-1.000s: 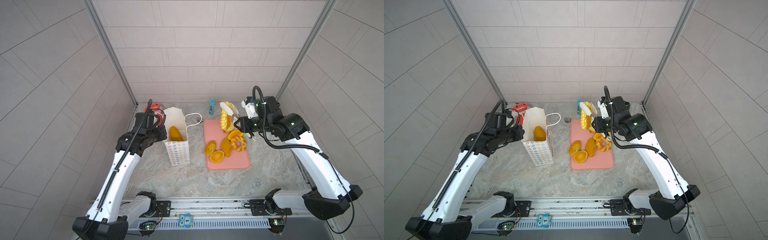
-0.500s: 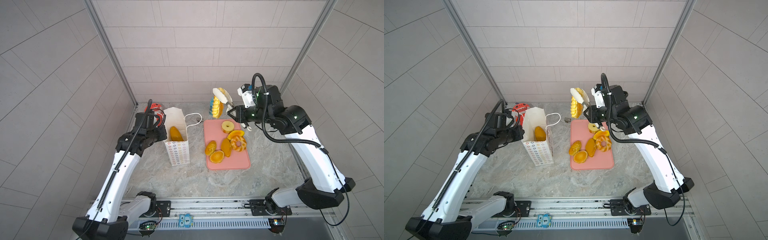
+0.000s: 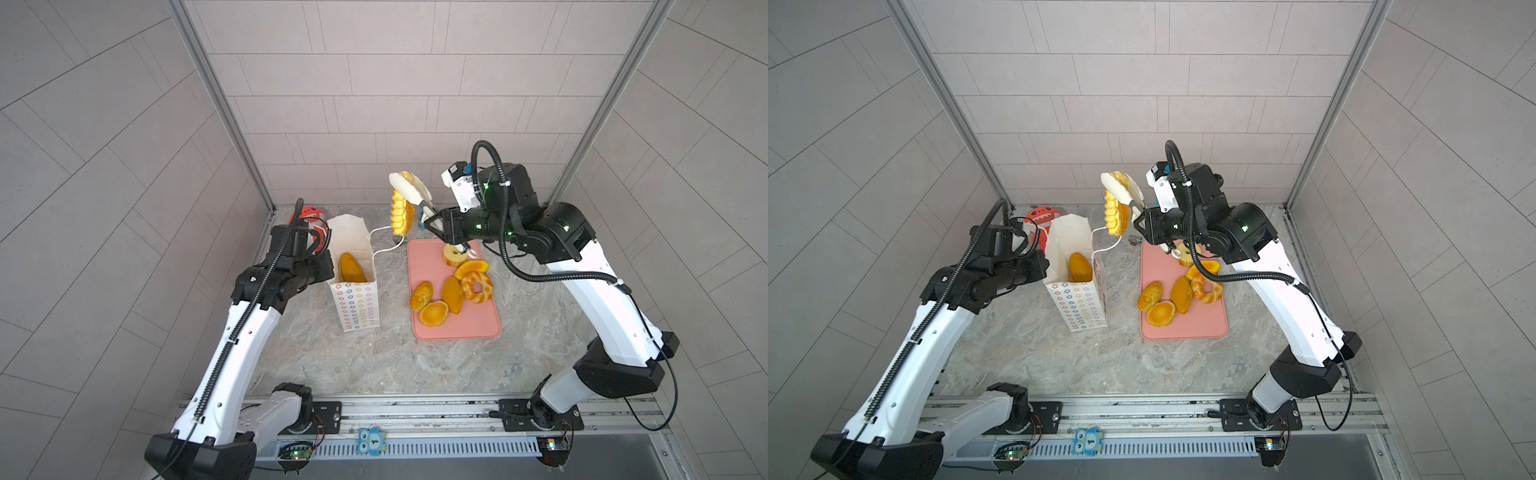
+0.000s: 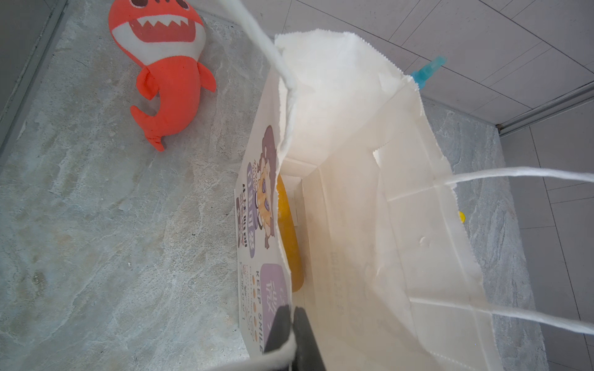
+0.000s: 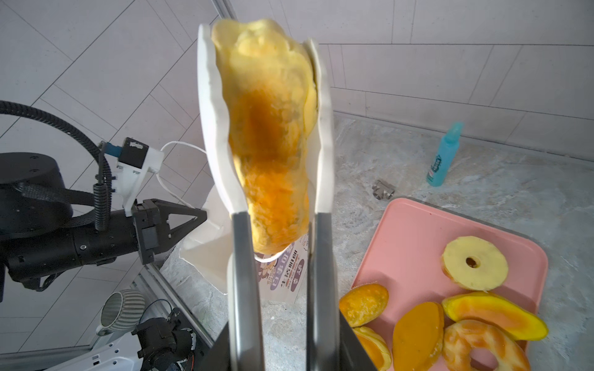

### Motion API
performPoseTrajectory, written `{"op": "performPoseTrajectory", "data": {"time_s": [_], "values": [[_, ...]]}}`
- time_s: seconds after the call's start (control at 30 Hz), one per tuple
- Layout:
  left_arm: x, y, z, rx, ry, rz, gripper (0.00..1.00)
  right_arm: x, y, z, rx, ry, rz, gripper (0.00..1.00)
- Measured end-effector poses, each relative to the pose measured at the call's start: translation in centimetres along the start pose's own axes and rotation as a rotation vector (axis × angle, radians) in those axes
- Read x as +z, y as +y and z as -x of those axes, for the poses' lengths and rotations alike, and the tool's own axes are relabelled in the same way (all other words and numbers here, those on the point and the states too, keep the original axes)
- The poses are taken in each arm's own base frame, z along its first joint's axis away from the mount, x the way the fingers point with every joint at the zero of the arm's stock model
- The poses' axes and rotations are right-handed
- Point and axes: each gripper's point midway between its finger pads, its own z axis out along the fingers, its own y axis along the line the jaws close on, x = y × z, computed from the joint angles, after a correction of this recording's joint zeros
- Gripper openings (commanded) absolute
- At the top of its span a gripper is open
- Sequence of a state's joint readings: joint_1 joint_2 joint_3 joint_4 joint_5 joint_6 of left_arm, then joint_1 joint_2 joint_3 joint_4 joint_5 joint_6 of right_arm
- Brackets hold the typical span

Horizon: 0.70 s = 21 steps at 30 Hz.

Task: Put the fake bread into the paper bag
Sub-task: 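Lift the ridged bun with the tongs and swing it toward the bag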

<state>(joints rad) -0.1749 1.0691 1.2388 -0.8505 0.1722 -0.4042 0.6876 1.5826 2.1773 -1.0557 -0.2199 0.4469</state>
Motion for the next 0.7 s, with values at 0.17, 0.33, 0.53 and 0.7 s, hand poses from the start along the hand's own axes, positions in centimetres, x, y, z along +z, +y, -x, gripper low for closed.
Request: {"op": "performPoseTrajectory", "data": {"time_s": [0.17, 0.33, 0.53, 0.7], "values": [[0.0, 0.0, 0.0, -0.004, 0.001, 0.000, 0.06, 1.2, 2.0, 0.3, -0.025, 0.006, 0.037, 0.38], [0.0, 0.0, 0.0, -0.007, 0.000, 0.000, 0.06, 2.1, 3.1, 0.3, -0.038, 0.016, 0.053, 0.38], [-0.1, 0.0, 0.0, -0.007, -0.002, -0.002, 0.06, 3.4, 3.8, 0.2, -0.048, 0.029, 0.056, 0.38], [-0.1, 0.0, 0.0, -0.007, -0.001, -0.003, 0.06, 4.8, 4.6, -0.7, -0.057, 0.061, 0.067, 0.38]]}}
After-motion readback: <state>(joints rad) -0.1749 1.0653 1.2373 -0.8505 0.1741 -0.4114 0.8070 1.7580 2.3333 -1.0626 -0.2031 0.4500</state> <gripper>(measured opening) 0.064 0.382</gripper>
